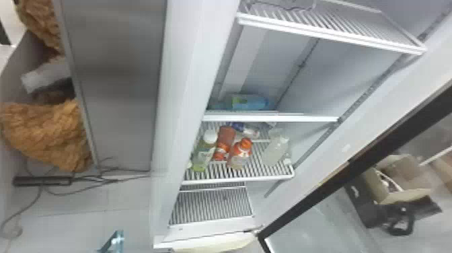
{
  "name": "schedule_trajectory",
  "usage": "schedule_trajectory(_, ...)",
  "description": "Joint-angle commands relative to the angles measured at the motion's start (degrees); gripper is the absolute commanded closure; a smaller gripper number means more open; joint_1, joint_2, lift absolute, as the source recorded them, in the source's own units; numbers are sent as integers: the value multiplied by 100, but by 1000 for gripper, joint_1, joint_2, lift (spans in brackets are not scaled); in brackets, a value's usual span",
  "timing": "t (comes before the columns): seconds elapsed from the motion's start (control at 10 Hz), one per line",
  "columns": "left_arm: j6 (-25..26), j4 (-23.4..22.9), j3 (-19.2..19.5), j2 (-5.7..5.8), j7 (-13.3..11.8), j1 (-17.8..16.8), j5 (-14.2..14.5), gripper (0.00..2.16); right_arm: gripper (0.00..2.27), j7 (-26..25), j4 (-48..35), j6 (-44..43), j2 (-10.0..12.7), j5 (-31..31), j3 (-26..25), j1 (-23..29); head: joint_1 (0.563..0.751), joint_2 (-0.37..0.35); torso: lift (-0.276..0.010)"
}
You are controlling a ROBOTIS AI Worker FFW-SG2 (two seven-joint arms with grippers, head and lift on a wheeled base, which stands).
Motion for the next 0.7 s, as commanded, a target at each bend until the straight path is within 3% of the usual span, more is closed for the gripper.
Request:
schedule_trajectory(0.0, 0, 446, 71, 0, -9, -91, -137, 1184, 182, 7, 25, 0, -9, -20, -17, -12, 695, -350, 0)
schedule_trajectory(0.3, -366, 1627, 242, 53, -141, -232, -366, 1184, 182, 24, 95, 295, -35, 25, 6, -54, 695, -350, 0)
schedule_trajectory(0.6, -661, 2344, 334, 18, -158, -302, -377, 1073, 177, 51, 207, 380, -61, 37, 6, -96, 695, -350, 0)
